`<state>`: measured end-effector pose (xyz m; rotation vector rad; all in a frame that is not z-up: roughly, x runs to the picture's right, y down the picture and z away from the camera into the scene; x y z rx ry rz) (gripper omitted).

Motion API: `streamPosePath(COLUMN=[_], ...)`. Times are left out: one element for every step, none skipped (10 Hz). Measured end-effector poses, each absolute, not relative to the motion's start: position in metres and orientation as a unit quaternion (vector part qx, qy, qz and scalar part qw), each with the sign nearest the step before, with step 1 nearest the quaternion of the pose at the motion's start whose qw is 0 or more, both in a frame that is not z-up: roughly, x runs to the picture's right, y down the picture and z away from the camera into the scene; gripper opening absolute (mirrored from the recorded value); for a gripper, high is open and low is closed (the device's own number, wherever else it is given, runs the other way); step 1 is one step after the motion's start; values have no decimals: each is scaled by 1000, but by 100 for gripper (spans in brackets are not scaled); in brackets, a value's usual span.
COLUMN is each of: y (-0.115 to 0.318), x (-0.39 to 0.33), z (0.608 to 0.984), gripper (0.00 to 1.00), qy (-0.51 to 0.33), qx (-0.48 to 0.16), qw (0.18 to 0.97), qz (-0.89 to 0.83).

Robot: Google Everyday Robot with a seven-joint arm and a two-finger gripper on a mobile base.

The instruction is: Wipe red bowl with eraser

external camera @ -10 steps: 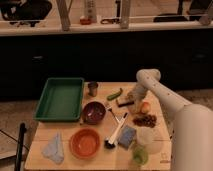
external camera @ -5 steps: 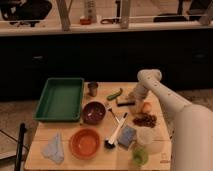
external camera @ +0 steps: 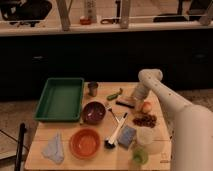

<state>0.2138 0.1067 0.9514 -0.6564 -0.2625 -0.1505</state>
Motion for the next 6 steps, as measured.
streamPosePath(y=[106,106,107,112,115,117], x=[212,213,213,211,210,208], z=[952,952,952,952,950,949], gripper=[80,80,80,80,80,80], qy=[-128,-128,-129,-135,-137,-140], qx=[-321,-320,-321,-328,-333,-336], qw=[935,936,935,932,930,929], qz=[-75,-75,-76,-74,-72,-72])
